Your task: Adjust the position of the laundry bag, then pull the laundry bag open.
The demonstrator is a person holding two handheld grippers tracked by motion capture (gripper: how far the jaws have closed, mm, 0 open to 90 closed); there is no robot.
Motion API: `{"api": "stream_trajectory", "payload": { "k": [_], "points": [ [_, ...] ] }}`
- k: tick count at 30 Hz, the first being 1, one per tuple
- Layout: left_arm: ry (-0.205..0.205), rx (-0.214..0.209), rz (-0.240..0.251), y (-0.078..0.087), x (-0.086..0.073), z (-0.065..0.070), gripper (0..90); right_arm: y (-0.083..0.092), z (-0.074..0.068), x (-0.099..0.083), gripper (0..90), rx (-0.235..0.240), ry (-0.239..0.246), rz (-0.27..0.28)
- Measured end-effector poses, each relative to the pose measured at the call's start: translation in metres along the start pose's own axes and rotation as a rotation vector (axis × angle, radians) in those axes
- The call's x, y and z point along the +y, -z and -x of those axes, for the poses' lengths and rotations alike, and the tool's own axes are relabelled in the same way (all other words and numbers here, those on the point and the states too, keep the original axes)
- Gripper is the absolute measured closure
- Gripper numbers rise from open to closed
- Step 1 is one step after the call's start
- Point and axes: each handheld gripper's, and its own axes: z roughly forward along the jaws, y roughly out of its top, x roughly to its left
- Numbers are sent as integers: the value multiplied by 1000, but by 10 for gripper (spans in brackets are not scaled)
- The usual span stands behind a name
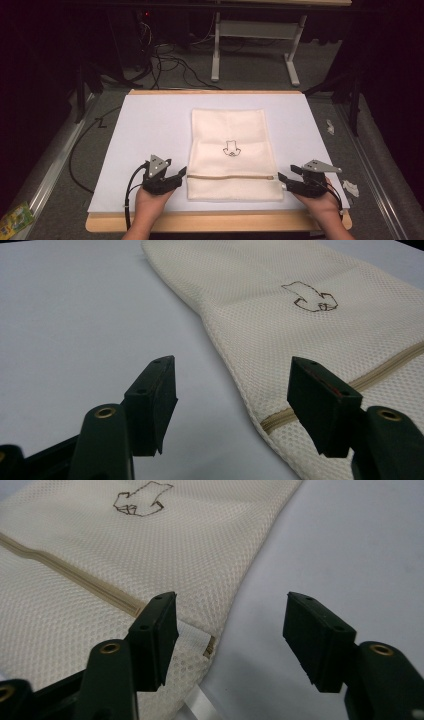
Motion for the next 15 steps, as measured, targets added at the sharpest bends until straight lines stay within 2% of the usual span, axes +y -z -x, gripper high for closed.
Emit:
{"api": "stream_trajectory", "payload": {
  "k": [1,3,4,6,8,12,15],
  "points": [
    [0,-1,2,0,0,0,367,-3,0,0,464,1,-1,-11],
    [0,-2,4,-1,1,0,366,-6,-1,0,472,3,-8,-24],
    [-2,-1,6,-1,1,1,366,-12,-1,-1,505,11,-21,-54],
    [-5,-3,6,-2,1,1,366,-13,-1,-1,524,15,-26,-62],
    [-14,-4,4,-2,1,2,365,-18,-1,-2,574,41,-28,-86],
    [-38,-10,6,-2,0,4,366,-20,-3,-4,620,66,-29,-118],
    [-38,-12,10,-2,0,4,367,-20,-4,-5,624,66,-30,-114]
  ]
}}
